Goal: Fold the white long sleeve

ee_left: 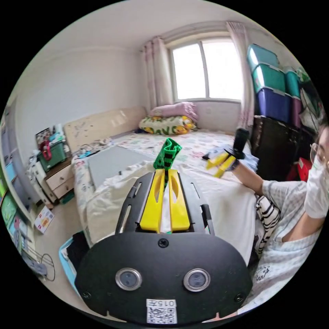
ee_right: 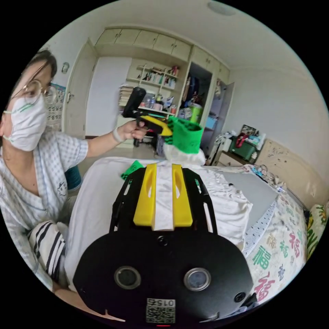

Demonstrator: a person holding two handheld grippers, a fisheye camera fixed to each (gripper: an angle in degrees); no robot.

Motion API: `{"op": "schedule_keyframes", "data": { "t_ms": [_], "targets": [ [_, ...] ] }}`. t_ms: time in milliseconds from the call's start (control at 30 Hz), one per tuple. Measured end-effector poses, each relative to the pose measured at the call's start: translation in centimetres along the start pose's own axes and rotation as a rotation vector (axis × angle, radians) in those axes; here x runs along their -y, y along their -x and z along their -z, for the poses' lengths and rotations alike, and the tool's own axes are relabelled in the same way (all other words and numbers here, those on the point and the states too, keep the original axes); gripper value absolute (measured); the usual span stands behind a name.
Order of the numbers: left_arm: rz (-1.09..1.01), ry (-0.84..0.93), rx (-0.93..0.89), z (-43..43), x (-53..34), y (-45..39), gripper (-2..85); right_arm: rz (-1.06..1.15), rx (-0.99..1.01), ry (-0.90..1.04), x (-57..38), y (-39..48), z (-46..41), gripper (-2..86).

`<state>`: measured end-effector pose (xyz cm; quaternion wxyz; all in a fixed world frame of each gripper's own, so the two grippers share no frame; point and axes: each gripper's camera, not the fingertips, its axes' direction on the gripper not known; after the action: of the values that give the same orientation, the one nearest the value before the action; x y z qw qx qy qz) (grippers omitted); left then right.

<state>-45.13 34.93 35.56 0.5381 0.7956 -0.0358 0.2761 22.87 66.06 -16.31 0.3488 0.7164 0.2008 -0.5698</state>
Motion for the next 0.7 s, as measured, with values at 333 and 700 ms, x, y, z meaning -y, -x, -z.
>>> {"op": "schedule_keyframes", "data": {
  "t_ms": [333,700],
  "targets": [
    [-0.084,0.044,-0.135,-13.1,-1.2,-2.7,0.8,0.037,0.082,0.075,-3.6,1.5,-0.5,12.5],
    [0.075,-0.070,0.052,-11.1,-4.8,6.5,2.7,0.039,0.058,0.006,-4.5,0.7,5.0,-0.1]
  ]
}}
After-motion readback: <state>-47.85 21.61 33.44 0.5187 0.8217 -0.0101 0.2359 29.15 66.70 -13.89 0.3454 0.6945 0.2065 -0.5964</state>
